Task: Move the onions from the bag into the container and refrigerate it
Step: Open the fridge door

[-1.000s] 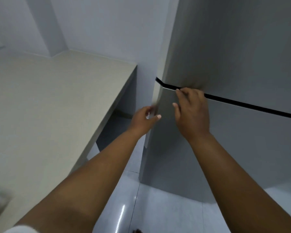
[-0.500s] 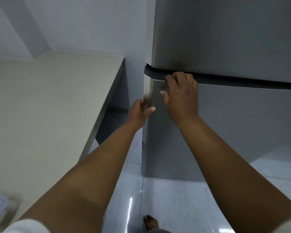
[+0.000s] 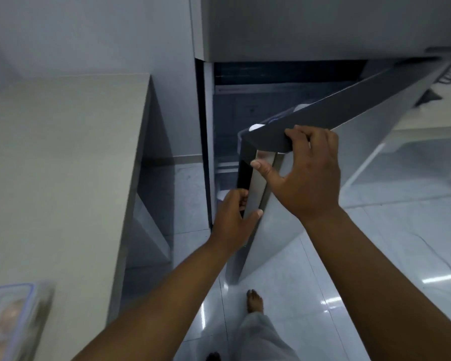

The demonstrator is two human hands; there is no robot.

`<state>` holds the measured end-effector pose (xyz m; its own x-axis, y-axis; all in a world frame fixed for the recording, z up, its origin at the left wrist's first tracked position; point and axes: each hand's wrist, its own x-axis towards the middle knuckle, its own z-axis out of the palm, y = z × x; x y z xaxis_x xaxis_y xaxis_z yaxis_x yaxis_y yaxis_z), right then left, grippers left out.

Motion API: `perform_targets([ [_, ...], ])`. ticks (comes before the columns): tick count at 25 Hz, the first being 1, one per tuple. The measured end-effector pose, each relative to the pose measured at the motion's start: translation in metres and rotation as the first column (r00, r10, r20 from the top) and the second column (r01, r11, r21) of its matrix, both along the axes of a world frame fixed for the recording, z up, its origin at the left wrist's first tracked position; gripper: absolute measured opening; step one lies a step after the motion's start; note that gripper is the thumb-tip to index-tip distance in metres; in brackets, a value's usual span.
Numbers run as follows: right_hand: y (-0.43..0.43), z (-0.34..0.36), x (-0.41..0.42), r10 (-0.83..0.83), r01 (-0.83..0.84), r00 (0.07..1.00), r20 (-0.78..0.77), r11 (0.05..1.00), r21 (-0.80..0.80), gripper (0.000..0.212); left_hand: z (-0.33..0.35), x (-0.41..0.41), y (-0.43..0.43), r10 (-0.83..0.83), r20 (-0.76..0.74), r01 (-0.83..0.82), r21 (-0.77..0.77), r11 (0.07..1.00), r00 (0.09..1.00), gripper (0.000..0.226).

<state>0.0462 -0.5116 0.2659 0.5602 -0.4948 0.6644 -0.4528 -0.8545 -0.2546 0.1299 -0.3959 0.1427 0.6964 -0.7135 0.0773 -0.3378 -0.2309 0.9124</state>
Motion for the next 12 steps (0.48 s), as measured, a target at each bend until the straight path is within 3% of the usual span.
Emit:
perform_targets([
  [4, 0.024, -0.003, -0.088, -0.151, 0.152, 0.988, -0.027, 0.987, 0.044, 0.093, 0.007, -0.089, 0.013, -0.228, -0.004, 0.228, -0.016, 0.974, 0.974, 0.037],
  [8, 0.023, -0.004, -0.173, -0.259, 0.258, 0.966, 0.009, 0.964, 0.066, 0.091, 0.030, -0.146, 0.011, -0.465, 0.182, 0.478, -0.035, 0.877, 0.866, 0.020],
  [10, 0.020, -0.005, -0.211, -0.289, 0.286, 0.956, 0.044, 0.956, 0.071, 0.082, 0.046, -0.158, 0.000, -0.434, 0.350, 0.501, -0.124, 0.857, 0.830, 0.017],
  [12, 0.018, -0.007, -0.242, -0.326, 0.322, 0.942, 0.085, 0.945, 0.064, 0.067, 0.058, -0.166, -0.019, -0.297, 0.507, 0.453, -0.217, 0.864, 0.809, 0.021],
])
